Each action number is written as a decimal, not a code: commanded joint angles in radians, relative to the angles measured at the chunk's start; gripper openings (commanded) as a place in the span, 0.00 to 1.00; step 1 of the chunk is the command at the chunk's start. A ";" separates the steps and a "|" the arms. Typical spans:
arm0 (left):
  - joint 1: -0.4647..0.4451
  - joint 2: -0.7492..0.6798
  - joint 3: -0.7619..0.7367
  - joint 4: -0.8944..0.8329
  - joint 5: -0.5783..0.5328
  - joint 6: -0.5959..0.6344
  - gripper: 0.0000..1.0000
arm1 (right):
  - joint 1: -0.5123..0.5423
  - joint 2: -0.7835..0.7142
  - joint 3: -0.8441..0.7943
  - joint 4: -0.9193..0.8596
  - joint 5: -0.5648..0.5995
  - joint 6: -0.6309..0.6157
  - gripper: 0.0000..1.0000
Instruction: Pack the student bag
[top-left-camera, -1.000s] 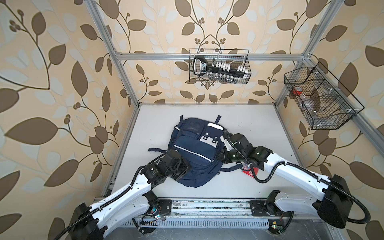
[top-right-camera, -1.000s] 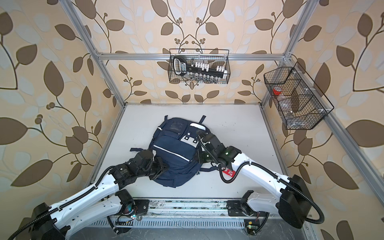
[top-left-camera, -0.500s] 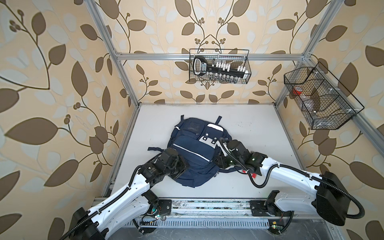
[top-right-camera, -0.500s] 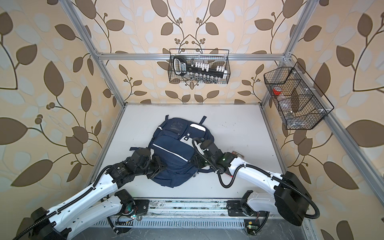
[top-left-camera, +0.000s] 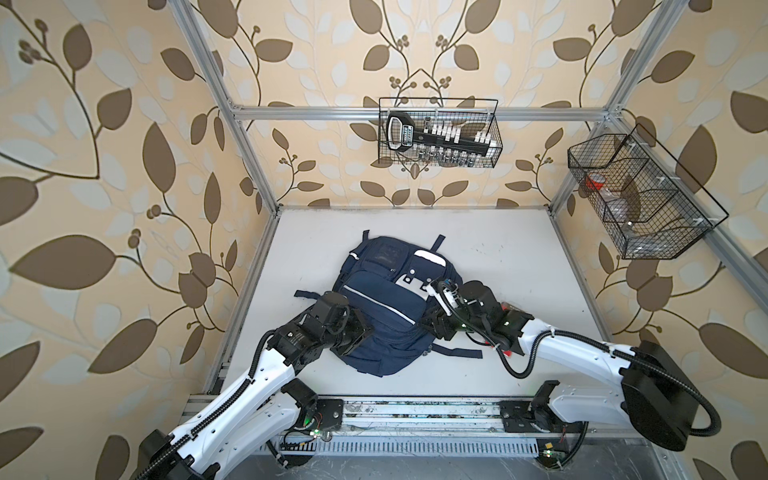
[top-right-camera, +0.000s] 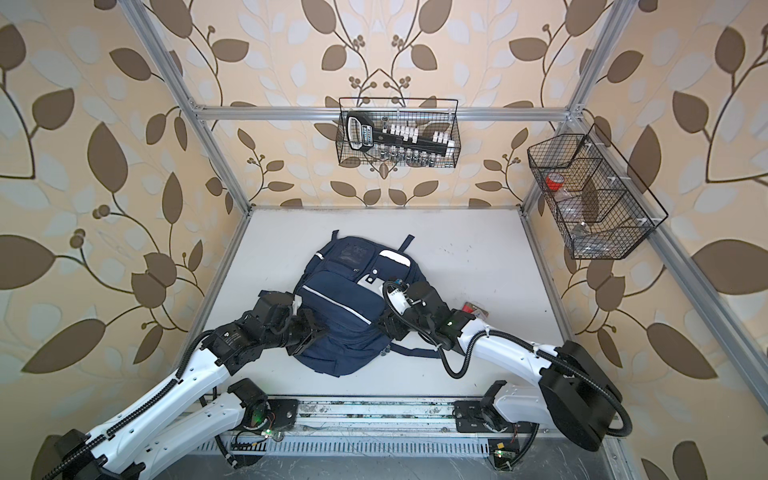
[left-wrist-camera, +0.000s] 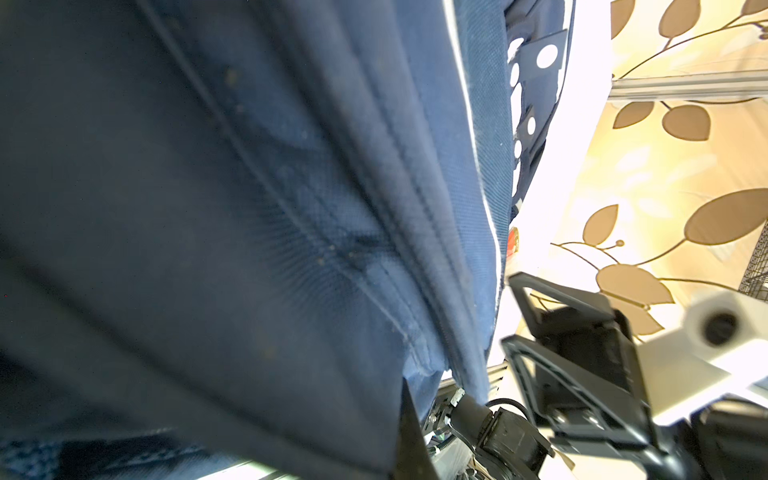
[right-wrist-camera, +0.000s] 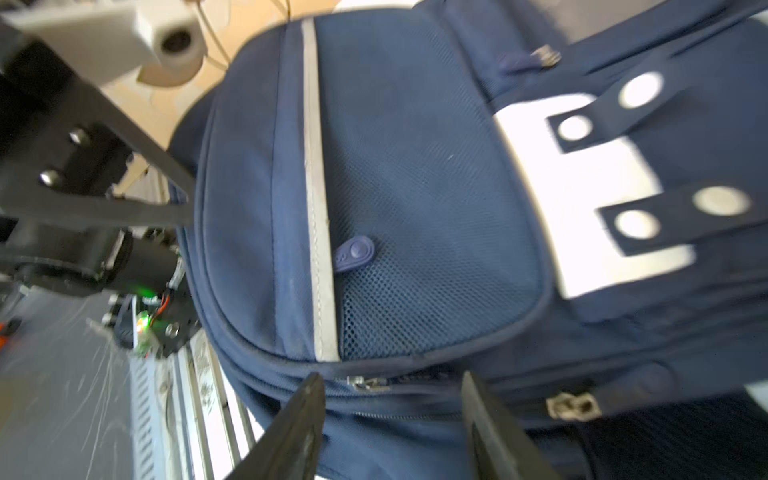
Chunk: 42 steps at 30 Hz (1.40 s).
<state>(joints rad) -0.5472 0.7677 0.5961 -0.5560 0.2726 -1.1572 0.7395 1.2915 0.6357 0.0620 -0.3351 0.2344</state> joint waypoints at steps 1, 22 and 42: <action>0.016 -0.015 0.037 0.024 0.014 0.022 0.00 | -0.006 0.026 0.039 -0.003 -0.106 -0.060 0.51; 0.041 -0.013 0.034 0.009 0.046 0.031 0.00 | -0.006 0.056 0.014 -0.021 -0.052 -0.100 0.47; 0.073 0.004 0.053 0.014 0.087 0.057 0.00 | 0.082 0.205 0.072 -0.037 0.209 -0.107 0.38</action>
<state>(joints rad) -0.4847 0.7795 0.5961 -0.5732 0.3328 -1.1271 0.8204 1.4643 0.6830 0.0475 -0.2195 0.1265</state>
